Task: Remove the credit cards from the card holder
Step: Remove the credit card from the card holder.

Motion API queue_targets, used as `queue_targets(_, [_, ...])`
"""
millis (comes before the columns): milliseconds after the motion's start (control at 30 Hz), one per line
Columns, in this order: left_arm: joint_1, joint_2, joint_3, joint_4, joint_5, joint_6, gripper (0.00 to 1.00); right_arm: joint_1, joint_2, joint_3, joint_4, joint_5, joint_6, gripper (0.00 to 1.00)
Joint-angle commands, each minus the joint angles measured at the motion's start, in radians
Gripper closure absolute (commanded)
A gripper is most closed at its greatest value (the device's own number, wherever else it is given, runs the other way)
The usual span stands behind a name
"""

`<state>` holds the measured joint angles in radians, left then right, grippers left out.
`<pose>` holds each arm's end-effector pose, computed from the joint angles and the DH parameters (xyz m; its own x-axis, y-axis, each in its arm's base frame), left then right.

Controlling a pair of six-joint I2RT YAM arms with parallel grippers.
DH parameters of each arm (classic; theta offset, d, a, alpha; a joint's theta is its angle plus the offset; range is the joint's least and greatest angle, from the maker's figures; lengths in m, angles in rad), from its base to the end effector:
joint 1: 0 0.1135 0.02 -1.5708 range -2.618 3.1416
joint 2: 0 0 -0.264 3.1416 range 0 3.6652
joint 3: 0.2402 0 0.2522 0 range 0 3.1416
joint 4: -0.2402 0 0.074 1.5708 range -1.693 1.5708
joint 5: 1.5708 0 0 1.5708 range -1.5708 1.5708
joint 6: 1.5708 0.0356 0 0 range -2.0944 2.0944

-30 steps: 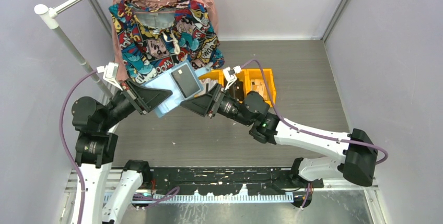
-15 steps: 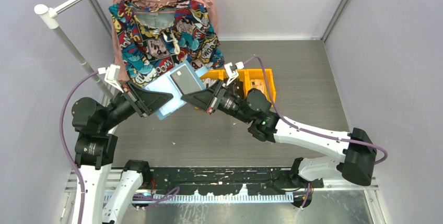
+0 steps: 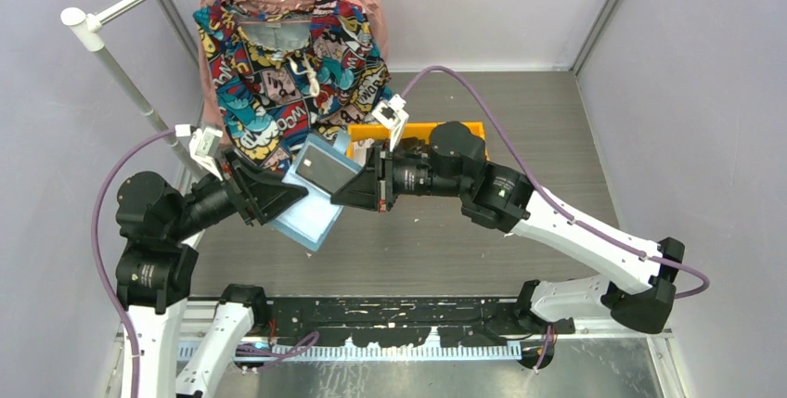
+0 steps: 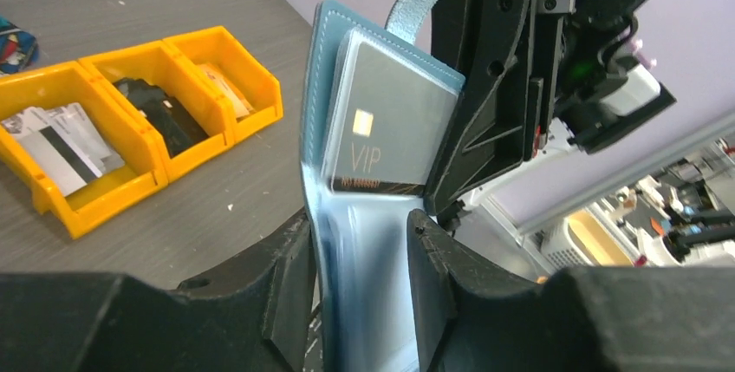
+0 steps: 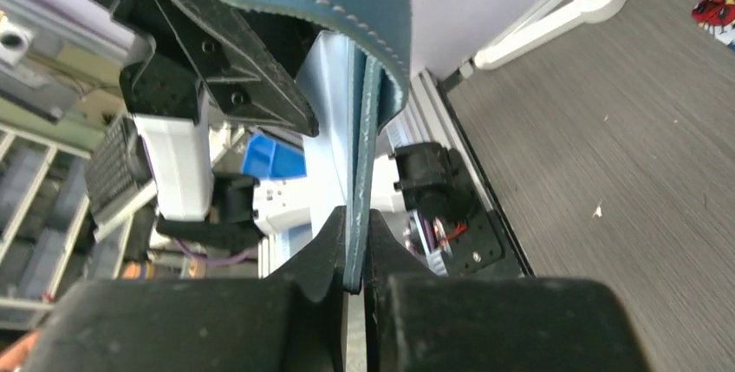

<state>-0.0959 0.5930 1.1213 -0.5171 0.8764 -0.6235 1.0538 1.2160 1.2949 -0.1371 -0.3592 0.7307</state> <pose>0.0762 -0.0348 0.4374 -0.4733 -0.3298 -0.8168 0.6772 0.4568 -0.5769 0.1250 0.2452 0.4339 -0.6803 0.0676 -0.7298 -0.7160 0.1512 0.6815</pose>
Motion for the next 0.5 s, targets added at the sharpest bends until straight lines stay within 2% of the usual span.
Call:
queue_targets(0, [0.0,0.02,0.029,0.025,0.156,0.031,0.58,0.007,0.054,0.133,-0.25,-0.177,-0.148,0.99])
queue_targets(133, [0.001,0.036,-0.02,0.054,0.267,-0.01,0.59,0.009,0.117,0.222,-0.361,-0.263,-0.218,0.99])
queue_targets(300, [0.001,0.048,-0.064,0.078,0.363,-0.036,0.61,0.025,0.193,0.305,-0.462,-0.3,-0.282,0.99])
queue_targets(467, [0.001,0.061,-0.085,0.06,0.466,-0.018,0.74,0.037,0.246,0.39,-0.554,-0.313,-0.348,0.99])
